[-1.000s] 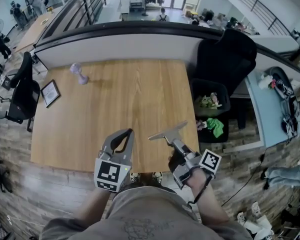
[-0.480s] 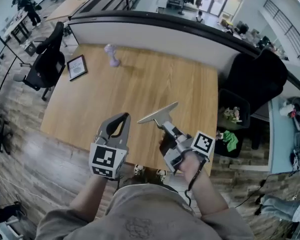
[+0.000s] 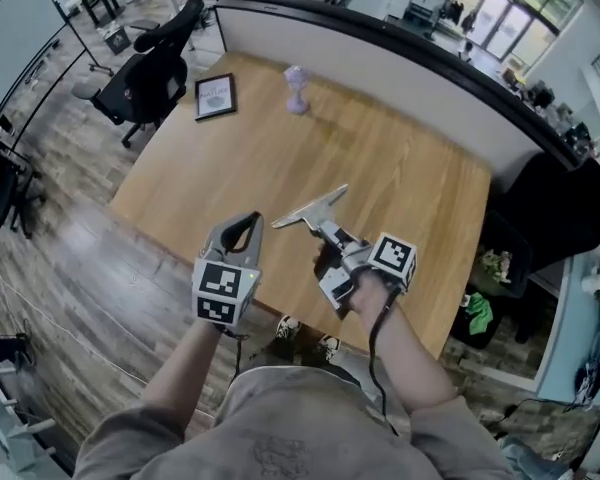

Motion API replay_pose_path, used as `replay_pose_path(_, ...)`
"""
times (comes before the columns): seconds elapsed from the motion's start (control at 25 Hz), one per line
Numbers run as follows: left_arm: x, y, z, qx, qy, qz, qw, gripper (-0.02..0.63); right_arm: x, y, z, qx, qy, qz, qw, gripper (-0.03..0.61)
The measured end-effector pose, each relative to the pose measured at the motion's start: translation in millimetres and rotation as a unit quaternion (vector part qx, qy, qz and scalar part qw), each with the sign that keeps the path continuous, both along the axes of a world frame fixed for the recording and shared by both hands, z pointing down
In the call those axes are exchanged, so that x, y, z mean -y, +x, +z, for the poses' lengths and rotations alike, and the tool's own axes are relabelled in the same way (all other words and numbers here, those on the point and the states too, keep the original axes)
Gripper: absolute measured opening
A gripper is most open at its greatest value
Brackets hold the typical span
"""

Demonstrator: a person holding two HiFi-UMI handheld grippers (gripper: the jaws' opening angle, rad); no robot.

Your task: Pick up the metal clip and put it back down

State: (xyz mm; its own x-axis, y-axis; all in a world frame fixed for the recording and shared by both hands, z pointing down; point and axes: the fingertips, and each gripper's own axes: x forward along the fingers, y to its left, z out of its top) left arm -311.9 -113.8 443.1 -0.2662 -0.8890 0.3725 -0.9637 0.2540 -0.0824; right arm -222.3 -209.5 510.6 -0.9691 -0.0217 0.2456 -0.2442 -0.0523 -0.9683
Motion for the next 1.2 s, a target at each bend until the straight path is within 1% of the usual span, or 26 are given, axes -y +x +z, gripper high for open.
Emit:
replay_pose_path(0.12, -17, -17, 27, -0.019, -0.023, -0.024, 0.9993, 0.002, -13, -23, 30, -0.023, -0.016, -0.020, 0.999, 0.024)
replay_pose_path(0.16, -22, -22, 34, -0.023, -0.024, -0.032, 0.9989, 0.002, -18, -30, 40, -0.031, -0.019, -0.028, 0.999, 0.024)
replay_pose_path(0.28, -36, -37, 49, -0.035, -0.009, -0.062, 0.9974, 0.002, -30, -49, 69, -0.052, -0.029, -0.048, 0.997, 0.025)
replay_pose_path(0.44, -53, -47, 81, -0.075, -0.027, -0.085, 0.9932, 0.002, -40, -69, 112, -0.082, -0.044, -0.045, 0.995, 0.023)
replay_pose_path(0.56, -59, -51, 99, -0.085, -0.038, -0.093, 0.9914, 0.002, -44, -82, 141, -0.097, -0.045, -0.047, 0.993, 0.023)
replay_pose_path(0.88, -78, -58, 127, -0.111, -0.060, -0.111, 0.9859, 0.002, -59, -101, 179, -0.124, -0.043, -0.082, 0.988, 0.025)
replay_pose_path(1.04, -86, -61, 128, -0.117, -0.056, -0.124, 0.9837, 0.002, -63, -98, 194, -0.154, -0.044, -0.070, 0.985, 0.025)
replay_pose_path(1.12, -88, -61, 124, -0.118, -0.048, -0.126, 0.9839, 0.002, -67, -95, 198, -0.157, -0.044, -0.069, 0.984, 0.025)
replay_pose_path(1.2, -87, -59, 123, -0.119, -0.046, -0.123, 0.9842, 0.002, -67, -93, 202, -0.158, -0.034, -0.067, 0.984, 0.025)
